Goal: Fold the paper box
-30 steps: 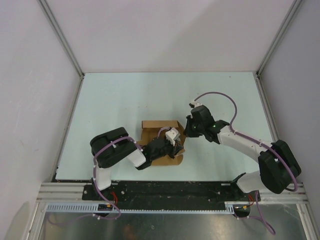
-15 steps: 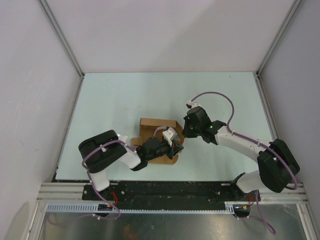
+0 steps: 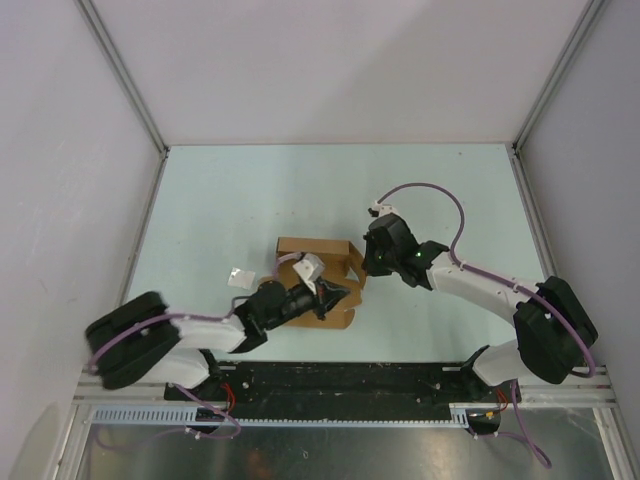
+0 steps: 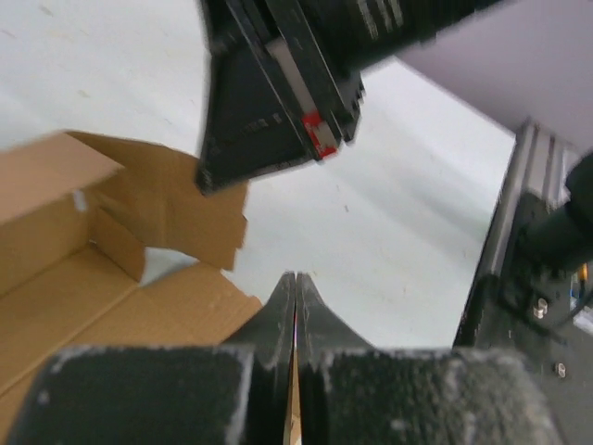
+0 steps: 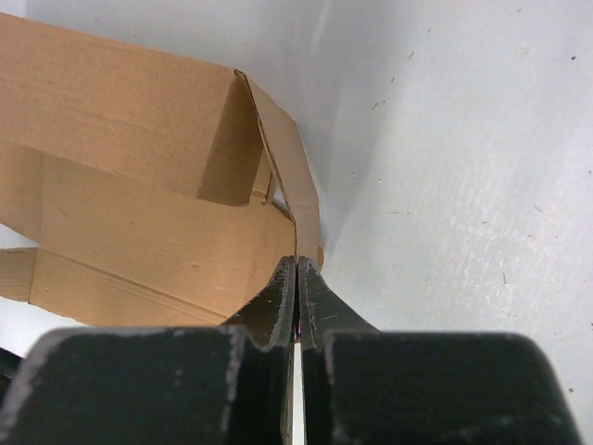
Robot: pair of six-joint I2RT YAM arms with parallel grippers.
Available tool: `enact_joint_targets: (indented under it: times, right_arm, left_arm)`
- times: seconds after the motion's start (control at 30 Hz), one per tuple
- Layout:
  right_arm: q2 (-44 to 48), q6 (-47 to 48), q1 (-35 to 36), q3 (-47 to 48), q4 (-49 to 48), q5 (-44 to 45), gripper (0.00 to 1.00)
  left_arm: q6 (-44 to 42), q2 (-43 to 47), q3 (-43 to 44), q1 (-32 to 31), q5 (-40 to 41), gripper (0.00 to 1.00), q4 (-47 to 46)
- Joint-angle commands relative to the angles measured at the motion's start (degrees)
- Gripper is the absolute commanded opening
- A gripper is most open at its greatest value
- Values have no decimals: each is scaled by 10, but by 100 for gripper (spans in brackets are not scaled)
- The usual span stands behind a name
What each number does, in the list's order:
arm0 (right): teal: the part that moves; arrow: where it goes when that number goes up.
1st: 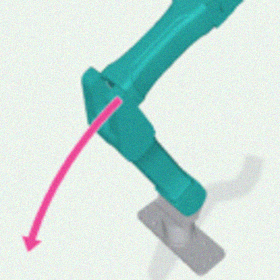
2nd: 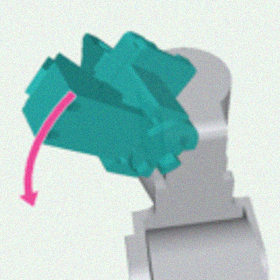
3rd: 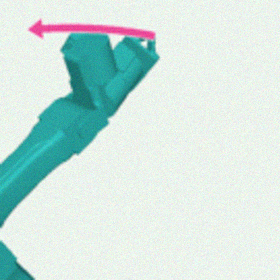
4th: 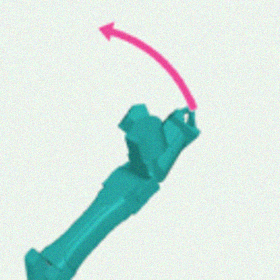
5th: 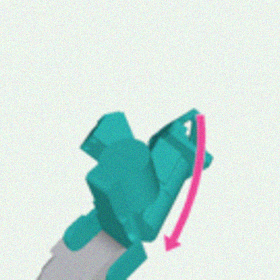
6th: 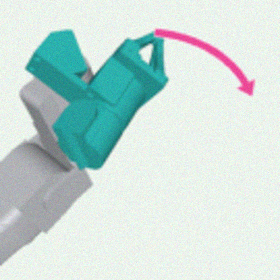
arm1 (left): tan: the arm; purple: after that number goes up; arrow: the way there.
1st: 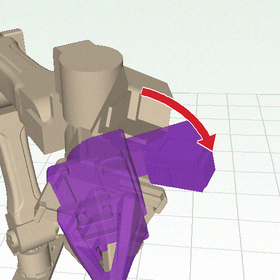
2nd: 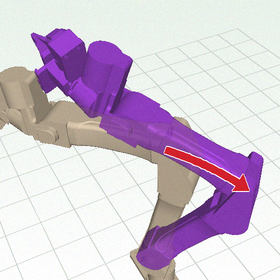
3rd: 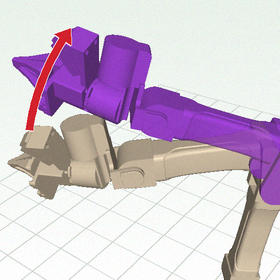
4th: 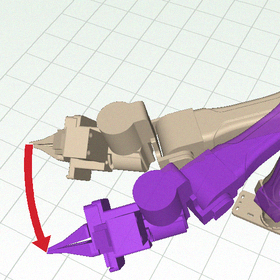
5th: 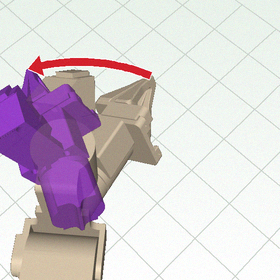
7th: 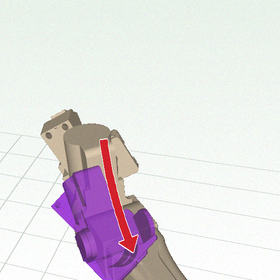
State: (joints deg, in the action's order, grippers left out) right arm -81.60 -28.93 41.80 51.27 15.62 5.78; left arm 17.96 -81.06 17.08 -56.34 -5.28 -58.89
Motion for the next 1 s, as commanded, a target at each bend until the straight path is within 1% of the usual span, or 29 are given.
enact_joint_targets:
  times: [0.0, 0.03, 0.07, 0.1, 0.13, 0.2, 0.23, 0.27, 0.3, 0.37, 0.5, 0.57, 0.73, 0.97]
  right_arm:
    - [-4, 2, 6, 30, -3, 20, 0]
    - [-4, 3, 7, 33, -2, 20, 0]
    - [-4, 4, 8, 35, -1, 21, 0]
    - [-4, 5, 8, 36, 0, 22, 0]
    - [-6, 5, 9, 38, 0, 21, 0]
    - [-6, 7, 10, 40, 3, 22, 0]
    - [-7, 7, 11, 41, 3, 23, 0]
    - [-7, 9, 11, 43, 5, 23, 0]
    - [-7, 9, 12, 44, 5, 24, 0]
    - [-8, 12, 14, 45, 6, 25, 0]
    - [-10, 19, 14, 51, 11, 29, 0]
    - [-11, 25, 14, 52, 14, 35, 0]
    - [-15, 49, 13, 59, 26, 48, 0]
    - [-21, 61, 3, 65, 34, 52, 0]
  left_arm:
    - [44, 161, -39, 9, 105, 0, 112]
    - [47, 190, -39, 9, 154, 0, 183]
    - [52, 218, -34, 11, 192, 0, 224]
    - [66, 273, -31, 12, 224, 0, 299]
    - [73, 295, -28, 17, 282, 0, 334]
    - [89, 350, -25, 39, 309, 0, 409]
    - [96, 363, -26, 53, 312, 0, 426]
    - [103, 369, -29, 87, 301, 0, 440]
    - [117, 371, -33, 102, 288, 0, 458]
    - [125, 369, -47, 128, 266, 0, 467]
    - [146, 363, -71, 129, 246, 0, 479]
    - [149, 360, -71, 127, 244, 0, 487]
    - [161, 363, -64, 127, 290, 0, 504]
    - [161, 332, -49, 128, 294, 0, 507]
